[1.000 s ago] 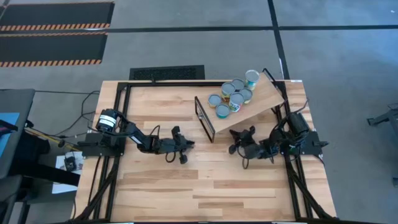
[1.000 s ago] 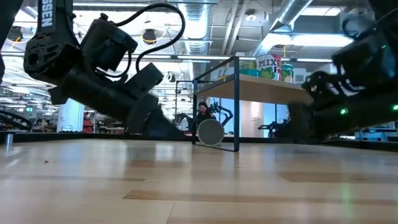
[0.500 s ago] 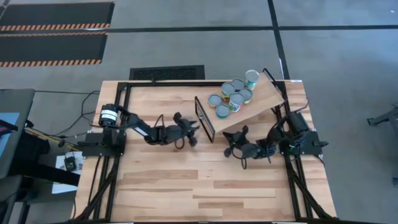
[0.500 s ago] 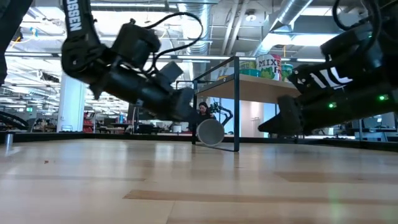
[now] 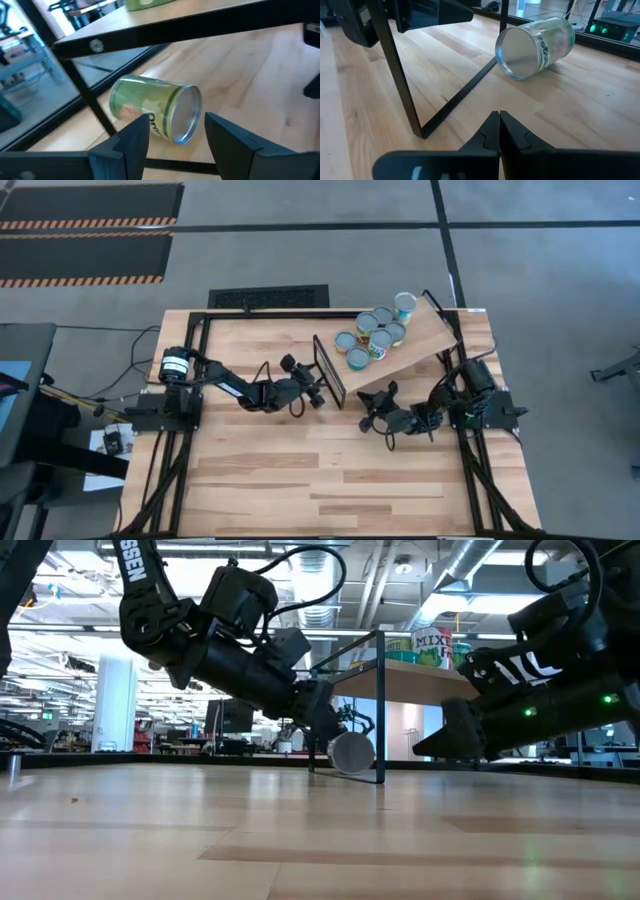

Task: Pick and place cans onto a shelf
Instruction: Put the canned oranges on the shelf

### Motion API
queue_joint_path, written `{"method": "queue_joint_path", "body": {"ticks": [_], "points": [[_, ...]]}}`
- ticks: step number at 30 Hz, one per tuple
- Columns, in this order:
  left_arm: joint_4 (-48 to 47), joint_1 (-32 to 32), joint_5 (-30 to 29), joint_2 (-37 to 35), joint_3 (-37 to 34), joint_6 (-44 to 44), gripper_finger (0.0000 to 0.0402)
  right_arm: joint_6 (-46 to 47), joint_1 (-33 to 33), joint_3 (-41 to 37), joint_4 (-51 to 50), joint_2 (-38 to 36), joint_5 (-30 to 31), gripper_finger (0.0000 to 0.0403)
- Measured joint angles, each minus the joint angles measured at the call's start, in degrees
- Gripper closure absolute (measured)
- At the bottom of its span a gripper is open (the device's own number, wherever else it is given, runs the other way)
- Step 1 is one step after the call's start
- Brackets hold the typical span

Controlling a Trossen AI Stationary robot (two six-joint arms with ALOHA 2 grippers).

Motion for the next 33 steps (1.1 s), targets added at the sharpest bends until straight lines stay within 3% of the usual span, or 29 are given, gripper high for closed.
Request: {"method": "queue_joint_path", "body": {"ticks": [5, 9, 13, 17, 23, 27, 33], "points": [[0.12, 0.44, 5.06, 0.00, 0.04, 1.06, 0.0219, -1.29, 0.00, -0.01, -0.37, 0.00, 0.27, 0.0385], [0.58, 0.25, 5.06, 0.00, -0.18, 0.81, 0.0225, -2.80, -1.23, -1.29, 1.90, 0.00, -0.97, 0.0394], [5.52, 0.30, 5.53, 0.00, -3.08, -1.46, 0.0258, -3.52, -3.51, -2.64, 5.93, 0.15, -5.49, 0.0397], [8.29, 0.56, 5.99, 0.00, -6.10, -2.85, 0.0300, -8.69, -4.56, -2.90, 18.17, 4.77, -9.13, 0.0399], [9.78, -0.22, 10.17, 0.00, -7.96, -2.08, 0.0347, -4.19, -5.79, -0.07, 18.36, 13.29, -11.85, 0.0399], [12.61, -0.42, 12.27, 0.00, -8.09, 0.94, 0.0370, -4.69, -5.01, -0.16, 18.50, 12.93, -14.01, 0.0400], [16.25, 0.40, 16.74, 0.00, -8.09, 4.12, 0.0399, -4.99, -3.22, -6.27, 18.66, 7.30, -11.40, 0.0400]]}}
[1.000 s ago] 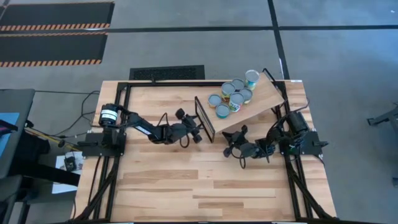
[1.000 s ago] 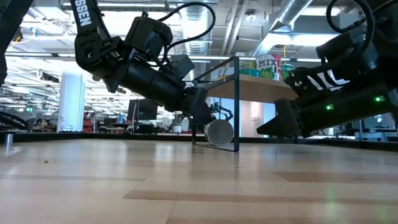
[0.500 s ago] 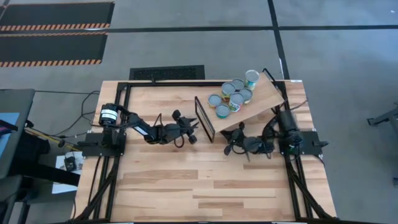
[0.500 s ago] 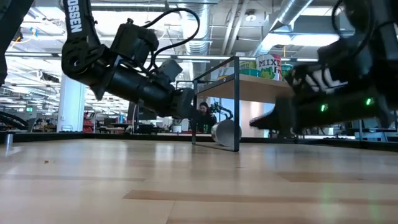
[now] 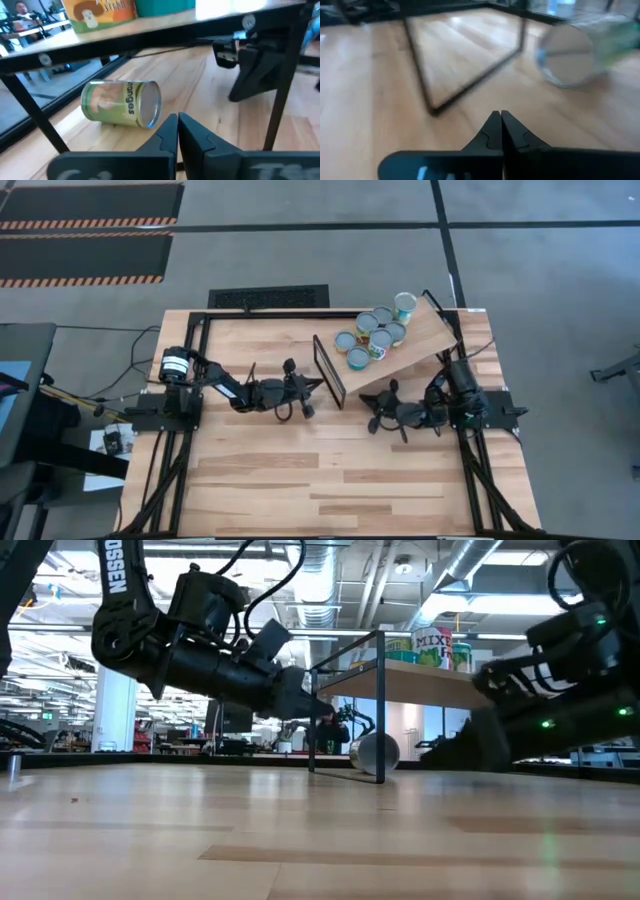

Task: Pick and place cans onto a shelf
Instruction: Put the canned oranges on the shelf

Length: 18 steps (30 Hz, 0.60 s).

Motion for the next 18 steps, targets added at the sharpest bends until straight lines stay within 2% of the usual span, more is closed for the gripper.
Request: {"method": "queue_joint_path", "body": {"ticks": [4, 12, 18], "points": [[-0.43, 0.08, 0.18, 0.00, 0.00, -0.04, 0.0399, -0.62, -2.16, -0.61, -0.08, 0.17, 1.47, 0.0398], [-3.27, 0.04, 0.52, 0.00, 0.00, -2.23, 0.0398, -5.29, -8.09, 6.51, -0.16, 3.85, 2.60, 0.0383], [-3.34, 0.04, 0.52, 0.00, 0.00, -2.18, 0.0397, -4.45, -12.25, 10.10, -4.14, 4.04, 2.46, 0.0363]]}}
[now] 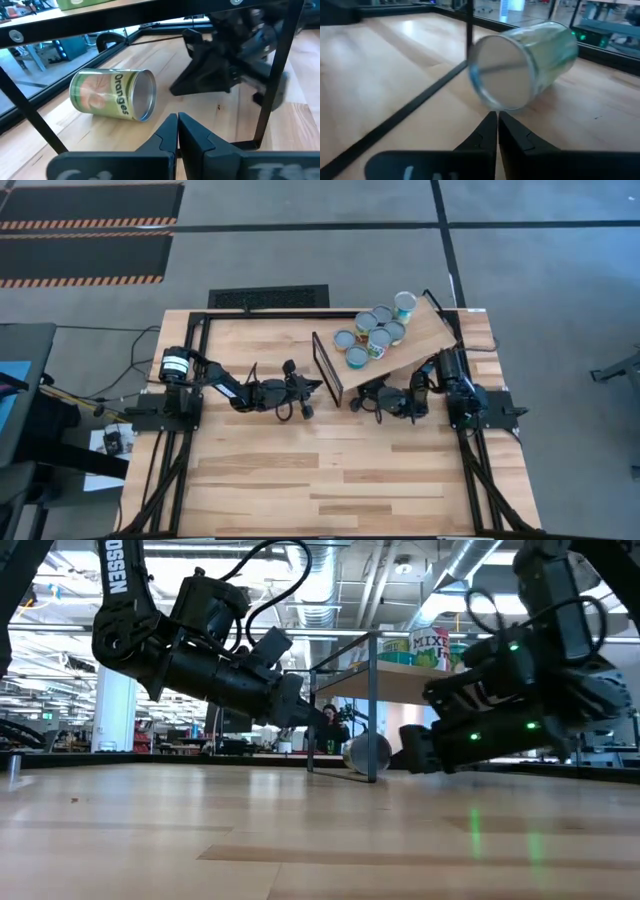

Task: Pick and place cans onto a shelf
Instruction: Put the canned oranges on the shelf

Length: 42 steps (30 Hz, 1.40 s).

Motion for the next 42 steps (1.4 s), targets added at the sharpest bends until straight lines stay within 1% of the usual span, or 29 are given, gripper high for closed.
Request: {"method": "queue_joint_path", "body": {"ticks": [6, 10, 13, 15, 17, 19, 23, 25, 28, 31, 34, 36, 42], "points": [[-0.26, 0.00, -0.02, 0.00, 0.00, 0.09, 0.0397, 4.91, -2.29, 2.81, -7.44, -0.02, -0.09, 0.0348], [-0.54, 0.03, -0.28, 0.00, 0.00, -0.27, 0.0397, 5.08, -1.91, 3.89, -10.01, -0.20, -0.44, 0.0348], [-1.60, 0.41, -1.46, 0.00, 0.00, -1.62, 0.0396, 3.52, 0.09, 3.88, -10.14, -0.32, 0.25, 0.0358], [-4.07, 1.15, -1.56, 0.00, 0.32, -3.76, 0.0389, 2.52, 1.93, 3.32, -10.14, -0.77, 1.04, 0.0376], [-8.34, 1.86, -1.64, 0.00, 1.51, -6.19, 0.0373, 1.88, 4.10, 2.46, -10.25, -1.47, 2.02, 0.0393], [-12.57, 2.14, -2.10, 0.09, 3.26, -7.10, 0.0350, 2.32, 6.39, 1.43, -10.40, -2.10, 3.34, 0.0392], [-13.21, 1.81, -8.33, 3.80, 7.02, -6.08, 0.0292, 3.47, 10.72, -0.17, -10.85, -3.17, 8.46, 0.0386], [-12.05, 1.56, -10.10, 7.04, 9.56, -5.82, 0.0263, 3.41, 12.29, -0.49, -10.48, -3.17, 10.33, 0.0390], [-11.62, 0.72, -14.53, 11.77, 13.73, -6.05, 0.0226, 3.53, 13.61, -0.60, -10.41, -3.17, 10.83, 0.0397], [-9.34, -0.24, -19.63, 15.48, 17.83, -5.25, 0.0202, 4.81, 14.30, -0.59, -10.46, -3.17, 10.88, 0.0397], [-8.31, -1.29, -26.14, 17.84, 21.21, -4.28, 0.0192, 5.00, 14.36, -0.49, -10.49, -3.17, 11.01, 0.0391], [-8.26, -1.68, -29.20, 18.33, 22.69, -4.06, 0.0192, 5.00, 14.36, -0.47, -10.47, -3.17, 11.01, 0.0390], [-8.59, -0.02, -29.78, 18.78, 24.39, -5.53, 0.0207, 5.03, 14.38, -0.47, -10.43, -3.17, 10.77, 0.0394]]}}
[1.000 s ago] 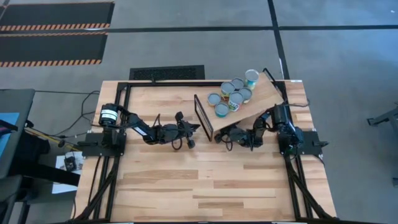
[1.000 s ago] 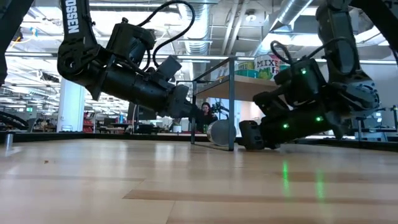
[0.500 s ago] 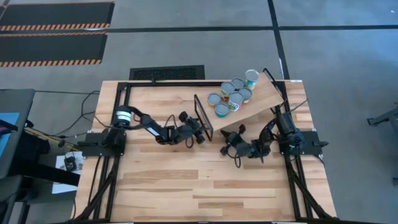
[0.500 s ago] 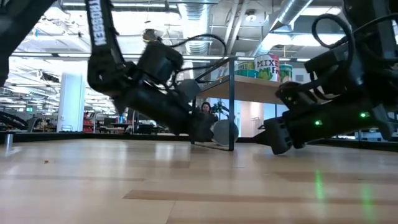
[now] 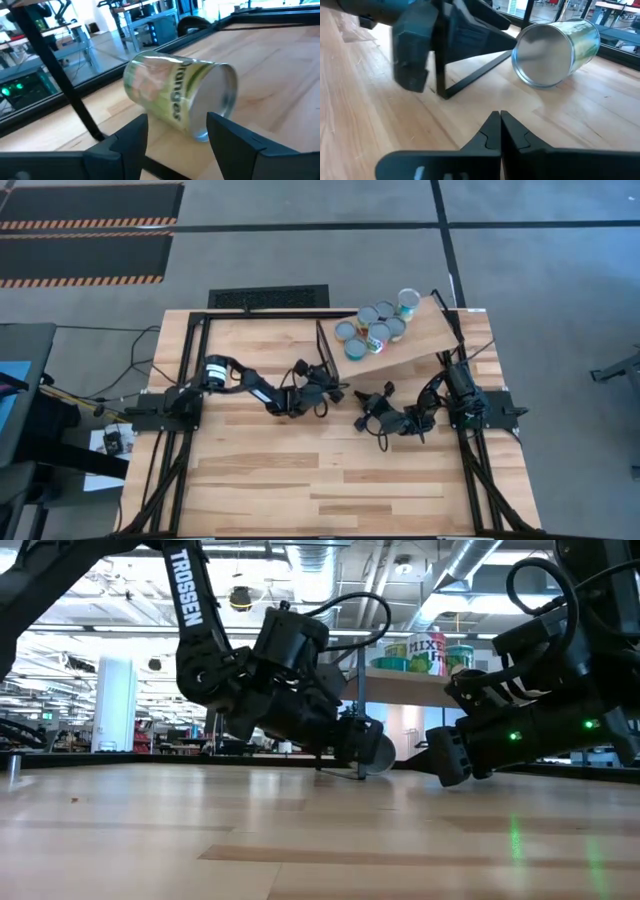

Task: Pick and place cans onto a shelf
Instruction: Put the canned oranges on the shelf

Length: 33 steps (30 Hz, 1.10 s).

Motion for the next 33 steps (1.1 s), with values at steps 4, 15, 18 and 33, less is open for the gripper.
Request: {"method": "queue_joint_path", "body": {"ticks": [4, 15, 18, 33], "points": [[-0.12, 1.26, 1.94, 0.00, 0.00, -0.07, 0.0224, 0.08, 0.12, 0.00, 0.00, 0.00, -0.17, 0.0392], [-0.65, 0.46, 3.87, 0.00, -0.23, 2.64, 0.0304, -2.53, -1.45, 0.00, 3.98, 0.00, 6.43, 0.0396], [-0.82, 0.26, 3.86, 0.00, -0.70, 2.71, 0.0330, -2.68, -4.30, 0.10, 4.40, 0.02, 4.31, 0.0396], [-1.03, 0.11, 2.47, 0.00, -1.10, 2.73, 0.0387, -4.80, -11.86, 3.41, 4.35, 0.02, 0.83, 0.0243]]}}
